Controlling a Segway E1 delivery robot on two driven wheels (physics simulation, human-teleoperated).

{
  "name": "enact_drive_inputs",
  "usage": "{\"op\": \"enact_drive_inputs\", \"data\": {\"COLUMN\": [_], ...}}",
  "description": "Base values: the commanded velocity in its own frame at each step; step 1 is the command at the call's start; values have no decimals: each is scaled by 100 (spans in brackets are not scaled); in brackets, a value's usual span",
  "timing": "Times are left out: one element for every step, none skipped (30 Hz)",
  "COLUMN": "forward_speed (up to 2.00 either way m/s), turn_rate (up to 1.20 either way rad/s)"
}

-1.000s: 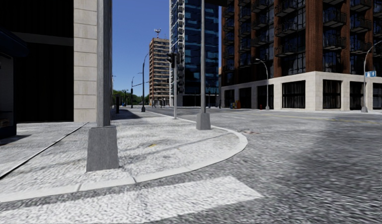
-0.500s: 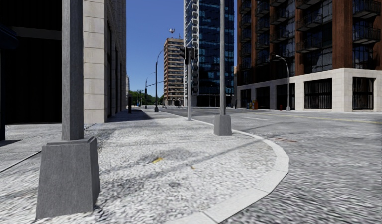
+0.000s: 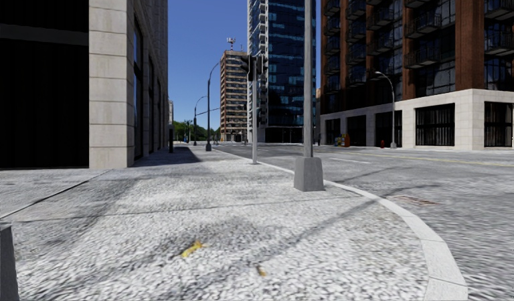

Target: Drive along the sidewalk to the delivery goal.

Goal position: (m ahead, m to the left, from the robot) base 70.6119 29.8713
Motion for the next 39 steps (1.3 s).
{"op": "enact_drive_inputs", "data": {"forward_speed": [154, 154, 152, 151, 150, 150, 150, 150, 150, 150, 150, 150, 150, 150, 150, 150, 150, 150, 150, 150, 150, 150, 150, 150, 150, 150, 150, 150, 150, 150, 150, 150, 150, 150, 150, 150, 150, 150, 150], "turn_rate": [18, 18, 22, 25, 26, 26, 28, 29, 31, 31, 32, 33, 34, 34, 34, 36, 36, 36, 36, 36, 36, 36, 36, 36, 36, 36, 36, 36, 36, 36, 36, 36, 36, 36, 36, 36, 36, 36, 36]}}
